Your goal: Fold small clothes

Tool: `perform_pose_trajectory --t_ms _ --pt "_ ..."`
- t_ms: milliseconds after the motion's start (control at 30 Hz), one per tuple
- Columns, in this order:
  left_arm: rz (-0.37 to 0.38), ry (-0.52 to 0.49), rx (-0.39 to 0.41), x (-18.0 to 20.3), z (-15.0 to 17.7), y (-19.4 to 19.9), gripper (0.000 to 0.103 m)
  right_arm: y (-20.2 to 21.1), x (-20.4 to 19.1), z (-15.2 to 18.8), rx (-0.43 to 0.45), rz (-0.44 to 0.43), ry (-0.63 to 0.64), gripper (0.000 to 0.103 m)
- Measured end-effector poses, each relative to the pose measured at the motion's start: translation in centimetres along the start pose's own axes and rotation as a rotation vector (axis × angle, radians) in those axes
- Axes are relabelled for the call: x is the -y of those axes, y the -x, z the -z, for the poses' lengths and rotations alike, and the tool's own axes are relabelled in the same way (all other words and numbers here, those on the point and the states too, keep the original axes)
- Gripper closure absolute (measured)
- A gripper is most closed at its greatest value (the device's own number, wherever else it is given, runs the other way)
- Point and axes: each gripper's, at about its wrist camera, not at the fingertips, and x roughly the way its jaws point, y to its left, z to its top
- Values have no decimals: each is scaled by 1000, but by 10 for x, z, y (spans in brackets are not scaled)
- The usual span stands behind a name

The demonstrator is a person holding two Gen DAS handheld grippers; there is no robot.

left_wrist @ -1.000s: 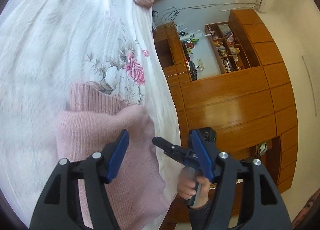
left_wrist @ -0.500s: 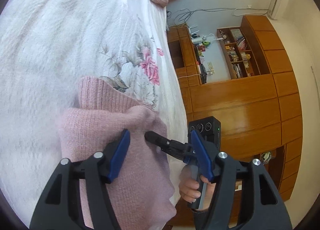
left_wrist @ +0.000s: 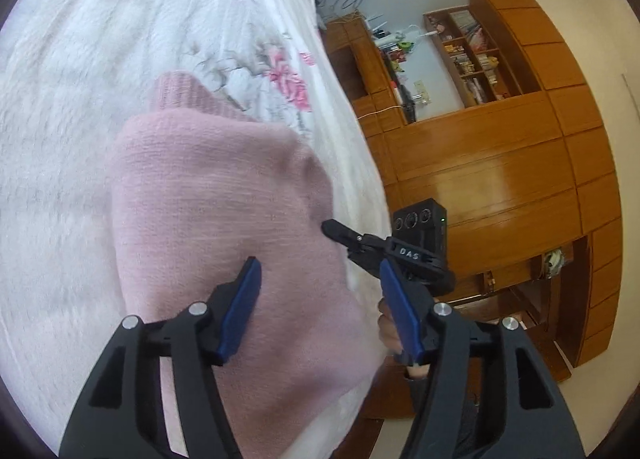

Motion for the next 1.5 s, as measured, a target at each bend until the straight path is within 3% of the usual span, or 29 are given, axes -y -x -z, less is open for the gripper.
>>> perform_pose_trajectory --t_ms 100,200,233,300,367,433,467,533,600,633,700,733,767,800,833,867,900,967,1067,1133,1200,1267,1333,1400,1467,1500 --pt "13 -57 -39 17 10 -6 39 7 -30 24 -35 -58 87 89" --pt "-90 -21 -100 -5 11 -29 42 -12 -21 42 -112 23 105 94" --pt "-114 -10 -107 -14 11 -34 49 -16 -10 44 -114 62 97 103" --pt "-175 -12 -108 -23 12 -39 82 -14 13 44 -100 34 39 103" --pt "-221 -14 -106 -22 14 -38 93 -6 15 44 -78 32 21 103" --pt "-175 -11 -87 -8 20 -26 72 3 6 49 -70 60 38 103" --pt "-137 -16 -77 1 26 -19 54 12 -1 54 -62 58 49 98" --pt "-77 -57 -79 18 43 -10 53 31 -20 68 -50 14 84 96" --pt "-62 -63 -112 22 60 -15 52 40 -32 85 -70 -38 98 94" --pt "-89 -66 -137 18 66 -22 52 35 -35 93 -96 -43 107 94" --pt "-178 -39 -174 -2 72 -38 52 23 -27 103 -106 61 118 94" --pt "-197 -31 -187 -11 73 -44 57 18 -15 104 -105 111 105 102" --pt "-211 -11 -190 -21 74 -46 67 16 2 103 -103 128 71 103" --pt "-219 13 -189 -27 75 -46 78 17 18 103 -98 91 13 103" --pt "-226 18 -187 -27 77 -45 79 21 24 104 -91 69 -18 103" --pt "-225 11 -180 -20 79 -42 74 26 22 105 -78 69 -18 103" --pt "-206 -2 -170 -11 82 -38 56 31 16 107 -68 71 -5 103" --pt "-148 -38 -145 9 90 -27 47 43 -1 112 -42 44 16 94" --pt "-104 -48 -127 16 105 -21 42 57 -21 127 -28 -21 63 92" --pt "-180 -36 -147 5 113 -30 39 45 -21 137 -71 11 74 92" --pt "-219 -12 -171 -10 120 -39 39 31 -3 144 -105 83 58 98" --pt "-210 20 -158 -12 123 -37 40 34 17 146 -99 89 25 103" --pt "-174 27 -154 -3 126 -28 32 50 24 146 -76 64 3 103" --pt "-144 13 -127 7 130 -9 18 69 23 141 -58 14 -8 88" --pt "-147 7 -83 7 131 15 11 90 24 129 -21 -27 -26 48" --pt "-176 5 -55 4 129 28 10 99 28 119 -3 -50 -42 42"
